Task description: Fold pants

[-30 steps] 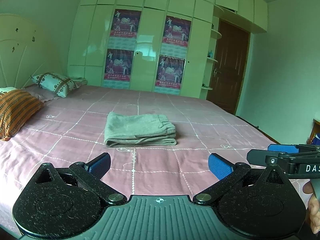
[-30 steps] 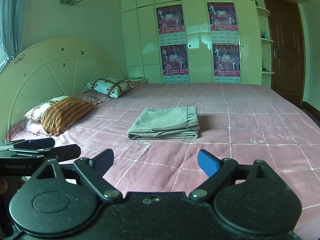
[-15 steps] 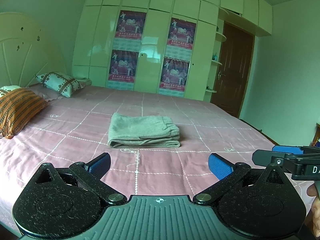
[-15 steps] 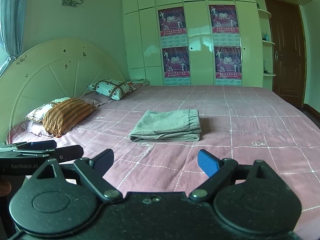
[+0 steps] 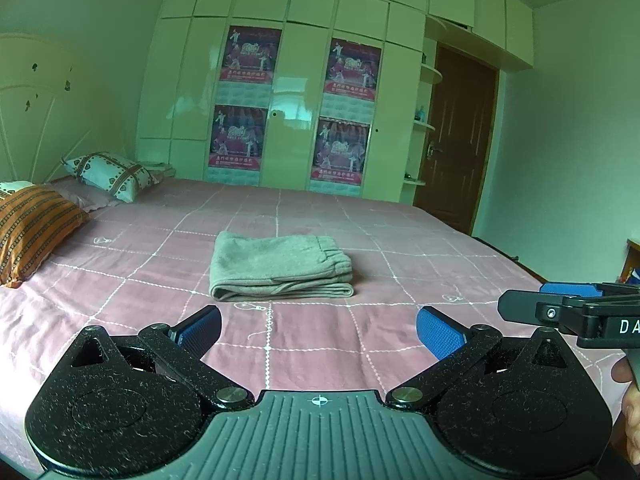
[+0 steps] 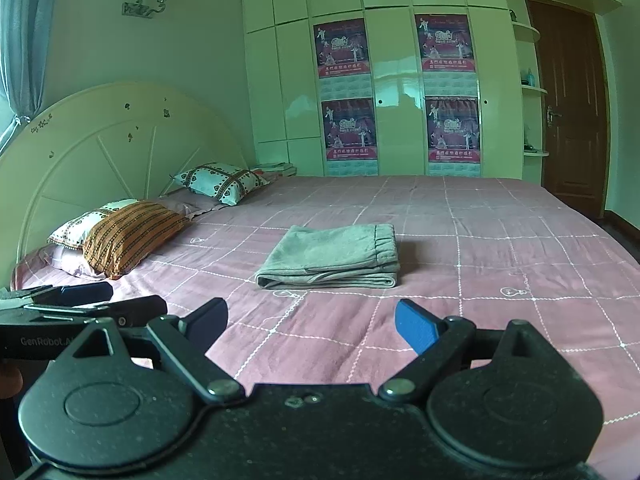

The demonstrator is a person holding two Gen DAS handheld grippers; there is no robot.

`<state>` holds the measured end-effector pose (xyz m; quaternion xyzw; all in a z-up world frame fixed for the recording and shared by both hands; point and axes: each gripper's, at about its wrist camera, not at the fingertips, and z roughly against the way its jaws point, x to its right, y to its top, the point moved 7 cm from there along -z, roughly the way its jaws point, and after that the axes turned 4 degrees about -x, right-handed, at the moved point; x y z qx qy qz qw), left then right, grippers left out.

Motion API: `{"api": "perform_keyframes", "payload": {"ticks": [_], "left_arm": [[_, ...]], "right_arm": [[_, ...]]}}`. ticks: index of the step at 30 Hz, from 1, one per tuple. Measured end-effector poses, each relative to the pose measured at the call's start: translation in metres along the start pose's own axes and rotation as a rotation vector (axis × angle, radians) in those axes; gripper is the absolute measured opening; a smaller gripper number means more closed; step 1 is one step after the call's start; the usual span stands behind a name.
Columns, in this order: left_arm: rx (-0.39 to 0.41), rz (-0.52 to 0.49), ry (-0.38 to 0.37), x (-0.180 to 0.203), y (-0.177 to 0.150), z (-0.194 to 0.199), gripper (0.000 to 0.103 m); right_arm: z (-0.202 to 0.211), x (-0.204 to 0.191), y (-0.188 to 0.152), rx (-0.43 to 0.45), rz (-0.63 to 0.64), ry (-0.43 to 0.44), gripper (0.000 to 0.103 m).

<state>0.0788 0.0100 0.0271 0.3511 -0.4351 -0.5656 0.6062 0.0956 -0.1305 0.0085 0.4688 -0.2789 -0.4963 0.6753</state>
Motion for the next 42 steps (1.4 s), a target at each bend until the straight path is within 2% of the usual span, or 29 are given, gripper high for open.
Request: {"api": "perform_keyframes", "payload": {"ticks": [31,42], "left_arm": [[0.007,-0.022,-0.007,0.0009,0.0015,0.003,0.103],[0.053,-0.015,-0.037,0.0026,0.006,0.0086,0.102]], "right_arm": [[0.0007,-0.001,0.0001,0.006,-0.003,-0.002,0.085],[0.0005,-0.001,-0.0001,0.007,-0.003,-0.003,0.085]]}}
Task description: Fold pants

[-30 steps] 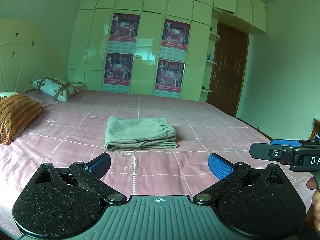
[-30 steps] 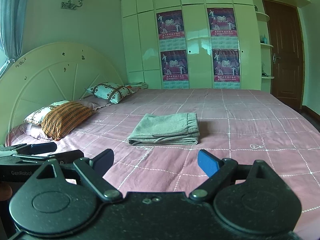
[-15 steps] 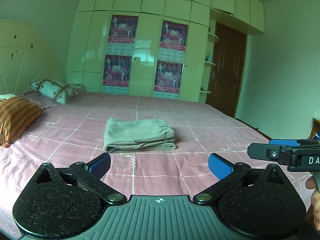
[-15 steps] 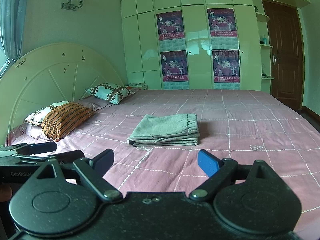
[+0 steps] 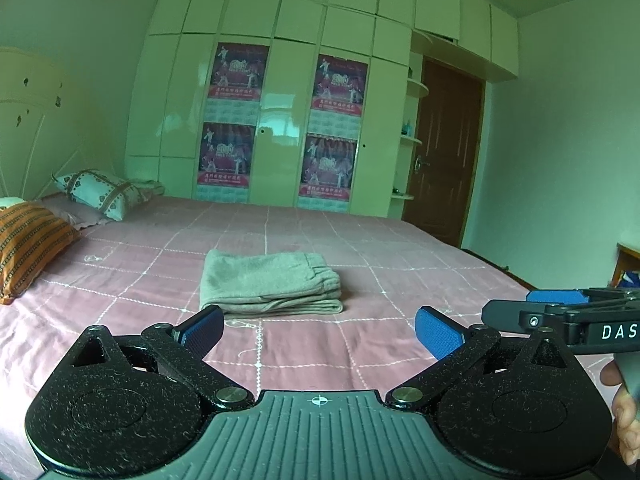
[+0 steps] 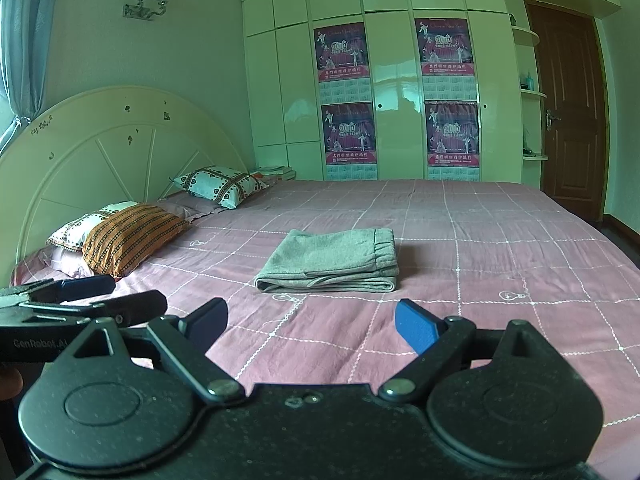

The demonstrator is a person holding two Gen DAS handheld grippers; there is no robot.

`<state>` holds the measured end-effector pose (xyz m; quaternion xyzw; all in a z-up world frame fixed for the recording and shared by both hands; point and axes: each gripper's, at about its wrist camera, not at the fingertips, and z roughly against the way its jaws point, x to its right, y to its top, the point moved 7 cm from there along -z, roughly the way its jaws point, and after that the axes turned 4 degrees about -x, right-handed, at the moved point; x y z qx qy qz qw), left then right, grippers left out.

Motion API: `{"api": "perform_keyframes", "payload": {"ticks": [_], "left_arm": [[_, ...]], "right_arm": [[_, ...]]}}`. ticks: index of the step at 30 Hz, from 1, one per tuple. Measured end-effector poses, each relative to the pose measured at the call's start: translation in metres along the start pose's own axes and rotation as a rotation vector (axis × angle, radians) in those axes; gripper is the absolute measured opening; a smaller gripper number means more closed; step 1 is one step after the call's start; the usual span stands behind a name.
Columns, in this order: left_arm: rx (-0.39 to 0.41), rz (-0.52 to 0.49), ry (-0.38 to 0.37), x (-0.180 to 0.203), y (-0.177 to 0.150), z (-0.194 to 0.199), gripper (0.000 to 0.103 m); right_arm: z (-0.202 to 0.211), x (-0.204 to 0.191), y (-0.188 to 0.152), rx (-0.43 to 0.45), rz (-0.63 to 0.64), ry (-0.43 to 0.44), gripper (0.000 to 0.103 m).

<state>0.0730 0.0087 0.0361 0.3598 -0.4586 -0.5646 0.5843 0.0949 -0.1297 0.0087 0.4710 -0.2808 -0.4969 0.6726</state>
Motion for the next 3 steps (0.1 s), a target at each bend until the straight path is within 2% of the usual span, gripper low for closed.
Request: {"api": "perform_keyframes", "payload": {"ticks": [3], "left_arm": [[-0.004,0.011,0.0,-0.0017,0.0001,0.0001,0.102]], "right_arm": [[-0.0002,0.0003,-0.0001,-0.001,0.001,0.0,0.085]]}}
